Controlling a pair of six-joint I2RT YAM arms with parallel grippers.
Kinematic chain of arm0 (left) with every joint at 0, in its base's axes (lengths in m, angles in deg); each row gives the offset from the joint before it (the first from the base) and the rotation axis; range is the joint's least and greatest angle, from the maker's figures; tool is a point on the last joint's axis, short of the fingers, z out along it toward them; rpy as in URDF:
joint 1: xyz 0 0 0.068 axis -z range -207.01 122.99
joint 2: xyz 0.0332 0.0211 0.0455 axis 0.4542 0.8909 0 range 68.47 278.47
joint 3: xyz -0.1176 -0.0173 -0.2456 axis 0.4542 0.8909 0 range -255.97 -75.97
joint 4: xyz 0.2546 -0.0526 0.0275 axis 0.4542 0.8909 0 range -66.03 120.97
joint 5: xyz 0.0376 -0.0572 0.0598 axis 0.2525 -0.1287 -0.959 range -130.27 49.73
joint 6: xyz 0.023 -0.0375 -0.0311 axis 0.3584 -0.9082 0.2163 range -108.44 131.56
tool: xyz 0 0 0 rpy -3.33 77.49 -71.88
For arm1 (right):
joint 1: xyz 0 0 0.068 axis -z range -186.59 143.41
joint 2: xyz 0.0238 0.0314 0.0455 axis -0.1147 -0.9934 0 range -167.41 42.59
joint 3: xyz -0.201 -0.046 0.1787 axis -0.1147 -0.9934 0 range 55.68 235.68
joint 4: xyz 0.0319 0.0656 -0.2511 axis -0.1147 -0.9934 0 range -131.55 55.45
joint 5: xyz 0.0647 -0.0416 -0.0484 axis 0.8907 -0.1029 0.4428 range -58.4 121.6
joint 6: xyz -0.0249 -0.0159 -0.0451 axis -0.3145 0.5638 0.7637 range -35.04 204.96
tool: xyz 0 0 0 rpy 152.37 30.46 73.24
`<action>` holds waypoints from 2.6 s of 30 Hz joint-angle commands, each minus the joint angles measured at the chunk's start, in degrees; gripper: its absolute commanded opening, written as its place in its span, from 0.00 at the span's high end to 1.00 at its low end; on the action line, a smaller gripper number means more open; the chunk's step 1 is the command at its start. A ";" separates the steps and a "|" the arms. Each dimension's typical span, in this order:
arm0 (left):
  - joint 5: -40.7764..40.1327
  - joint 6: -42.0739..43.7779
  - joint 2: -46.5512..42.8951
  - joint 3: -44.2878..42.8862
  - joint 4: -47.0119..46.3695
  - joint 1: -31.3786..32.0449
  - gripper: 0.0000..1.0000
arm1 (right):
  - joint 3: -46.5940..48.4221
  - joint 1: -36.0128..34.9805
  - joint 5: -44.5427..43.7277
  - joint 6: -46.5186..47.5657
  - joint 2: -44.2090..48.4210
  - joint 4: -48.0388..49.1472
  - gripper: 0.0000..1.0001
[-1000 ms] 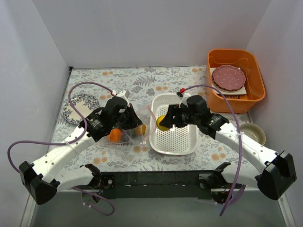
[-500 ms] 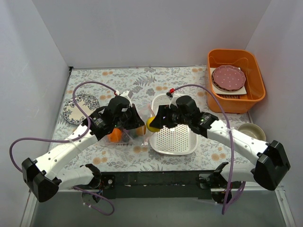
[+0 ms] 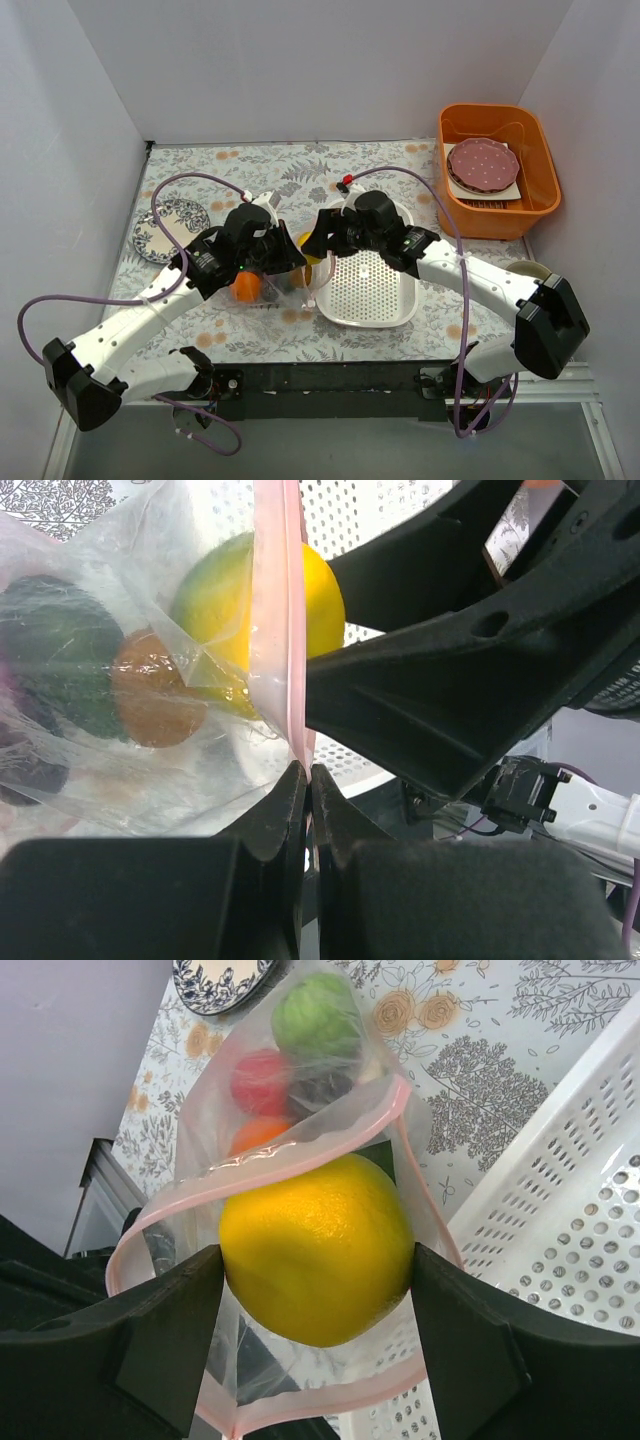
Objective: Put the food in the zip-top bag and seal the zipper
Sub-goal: Place the fake fruit in the zipper food storage bag, then adjust the zipper food storage bag at the center of the board.
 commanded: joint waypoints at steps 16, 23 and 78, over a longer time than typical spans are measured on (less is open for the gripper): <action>-2.72 0.19 -3.72 -1.62 0.71 0.11 1.00 | -1.16 -0.24 -14.32 0.79 10.78 -4.08 0.03; -2.80 0.10 -3.73 -2.15 0.80 0.02 1.00 | -10.30 -0.32 -14.60 -2.81 15.27 -6.11 0.31; -35.94 -2.01 -6.19 -20.61 25.23 0.02 0.96 | 34.59 -1.73 4.92 4.91 -12.06 -10.50 0.98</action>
